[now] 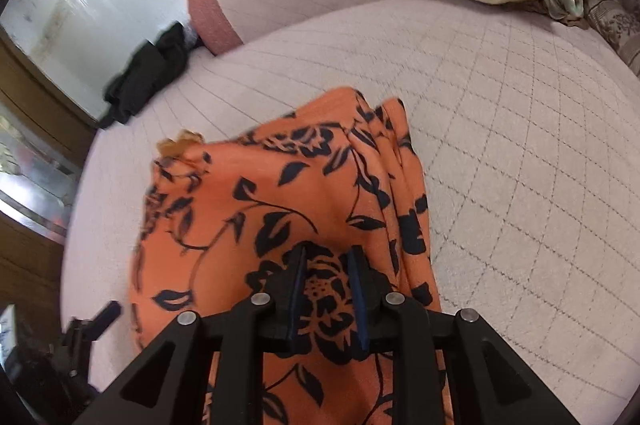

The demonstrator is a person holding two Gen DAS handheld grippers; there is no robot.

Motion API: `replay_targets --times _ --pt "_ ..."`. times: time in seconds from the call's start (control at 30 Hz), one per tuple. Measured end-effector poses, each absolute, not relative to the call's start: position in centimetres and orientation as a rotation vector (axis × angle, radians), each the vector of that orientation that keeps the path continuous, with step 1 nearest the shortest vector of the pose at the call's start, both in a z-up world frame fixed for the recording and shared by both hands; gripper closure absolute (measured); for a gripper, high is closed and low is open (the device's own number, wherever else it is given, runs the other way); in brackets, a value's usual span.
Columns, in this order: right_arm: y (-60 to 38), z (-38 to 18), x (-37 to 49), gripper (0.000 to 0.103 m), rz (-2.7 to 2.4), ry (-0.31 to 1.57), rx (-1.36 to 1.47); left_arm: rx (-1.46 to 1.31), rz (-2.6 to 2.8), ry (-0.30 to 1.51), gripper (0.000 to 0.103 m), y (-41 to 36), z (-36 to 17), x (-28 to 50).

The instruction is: Fold small clothes

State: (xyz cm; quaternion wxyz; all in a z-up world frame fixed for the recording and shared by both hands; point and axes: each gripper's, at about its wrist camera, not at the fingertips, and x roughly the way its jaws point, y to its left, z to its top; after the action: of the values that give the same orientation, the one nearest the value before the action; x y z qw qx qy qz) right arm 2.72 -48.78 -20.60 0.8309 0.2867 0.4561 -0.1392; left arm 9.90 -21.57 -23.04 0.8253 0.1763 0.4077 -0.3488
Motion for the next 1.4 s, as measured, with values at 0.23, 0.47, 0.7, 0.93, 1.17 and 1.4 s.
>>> replay_targets --times 0.23,0.47,0.7,0.93,1.17,1.4 --pt "-51.1 -19.3 0.3 0.048 -0.291 0.88 0.629 0.381 -0.743 0.875 0.004 -21.7 -22.9 10.0" --pt "-54.2 -19.9 -1.4 0.022 -0.234 0.817 0.778 0.286 -0.857 0.973 0.005 -21.6 -22.9 11.7" --pt "-55.8 -22.5 -1.7 0.022 -0.155 0.867 0.874 0.104 -0.973 1.043 0.005 -21.3 -22.4 14.2" --pt "-57.7 -25.3 -2.0 0.023 -0.05 0.86 1.023 0.016 -1.034 1.143 0.005 -22.2 -23.9 15.8" --pt "-57.0 -26.6 -0.7 0.023 0.05 0.874 1.065 -0.028 -1.07 1.218 0.005 -23.5 -25.3 16.3" --pt "-54.6 -26.5 1.1 0.022 0.079 0.895 1.002 -0.047 -1.053 1.24 0.005 -23.9 -25.9 16.4"
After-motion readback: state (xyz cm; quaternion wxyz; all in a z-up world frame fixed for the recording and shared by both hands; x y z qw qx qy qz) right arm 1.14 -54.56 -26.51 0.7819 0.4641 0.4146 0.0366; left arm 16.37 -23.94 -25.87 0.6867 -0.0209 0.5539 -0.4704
